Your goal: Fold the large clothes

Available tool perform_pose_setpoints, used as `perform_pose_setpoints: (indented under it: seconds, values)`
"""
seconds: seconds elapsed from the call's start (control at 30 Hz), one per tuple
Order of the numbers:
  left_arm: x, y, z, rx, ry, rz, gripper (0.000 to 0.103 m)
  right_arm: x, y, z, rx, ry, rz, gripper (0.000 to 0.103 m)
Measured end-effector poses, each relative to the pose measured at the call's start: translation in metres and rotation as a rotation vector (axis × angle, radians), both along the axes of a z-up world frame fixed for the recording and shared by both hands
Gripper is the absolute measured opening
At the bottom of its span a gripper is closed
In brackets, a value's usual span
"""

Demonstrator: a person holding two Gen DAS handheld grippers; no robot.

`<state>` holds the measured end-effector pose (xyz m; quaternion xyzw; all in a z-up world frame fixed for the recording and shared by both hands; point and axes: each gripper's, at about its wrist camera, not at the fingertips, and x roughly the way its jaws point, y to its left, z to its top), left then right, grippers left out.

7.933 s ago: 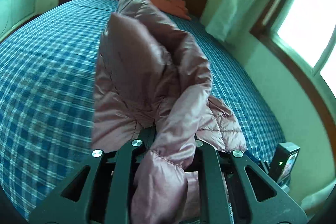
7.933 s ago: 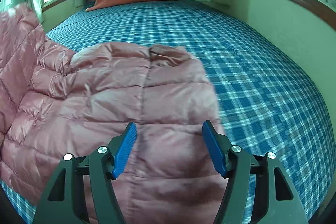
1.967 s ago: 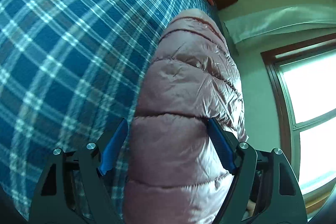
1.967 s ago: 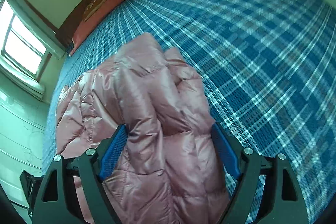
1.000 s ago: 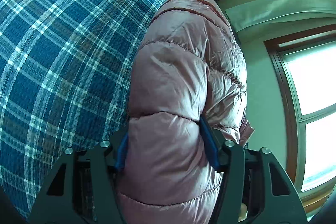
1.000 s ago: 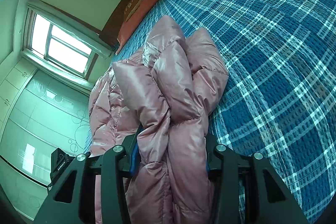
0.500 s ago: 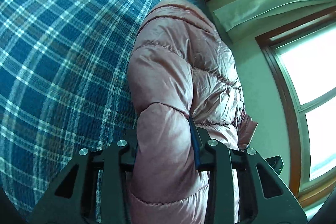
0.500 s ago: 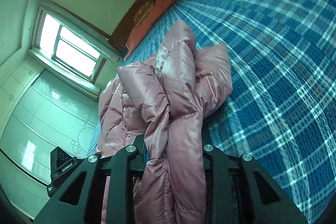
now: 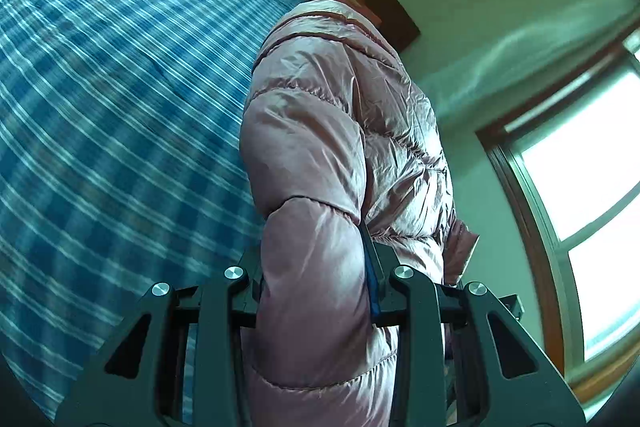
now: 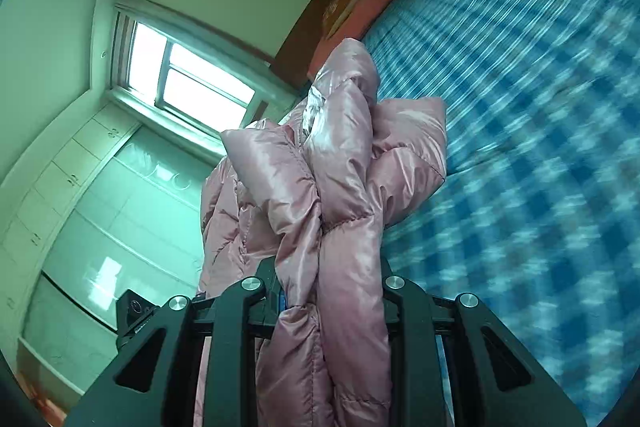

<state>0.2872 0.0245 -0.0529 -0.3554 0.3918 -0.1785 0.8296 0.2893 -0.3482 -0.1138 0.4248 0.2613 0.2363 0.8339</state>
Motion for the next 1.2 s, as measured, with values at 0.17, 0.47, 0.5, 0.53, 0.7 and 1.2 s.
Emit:
perform_pose_setpoints:
  seconds: [0.17,0.47,0.5,0.53,0.7,1.2]
  values:
    - [0.017,0.038,-0.031,0.010,0.080,0.062,0.033,0.032,0.032,-0.028,0.006,0.084,0.047,0.025]
    - [0.020,0.053,-0.076,-0.037,0.145,0.052,0.035,0.050,0.041,-0.051,-0.009,0.166,0.050,0.025]
    - [0.023,0.054,-0.077,-0.028,0.139,0.044,0.038,0.050,0.043,-0.047,-0.023,0.167,0.052,0.027]
    - [0.023,0.056,-0.075,-0.017,0.128,0.034,0.041,0.058,0.048,-0.041,-0.047,0.167,0.054,0.030]
    - [0.027,0.071,-0.060,-0.014,0.078,0.043,0.061,0.057,0.051,-0.010,-0.180,0.150,0.038,0.061]
    - [0.075,0.067,-0.075,0.038,0.176,0.081,0.025,0.099,0.021,-0.035,-0.050,0.288,0.009,0.025]
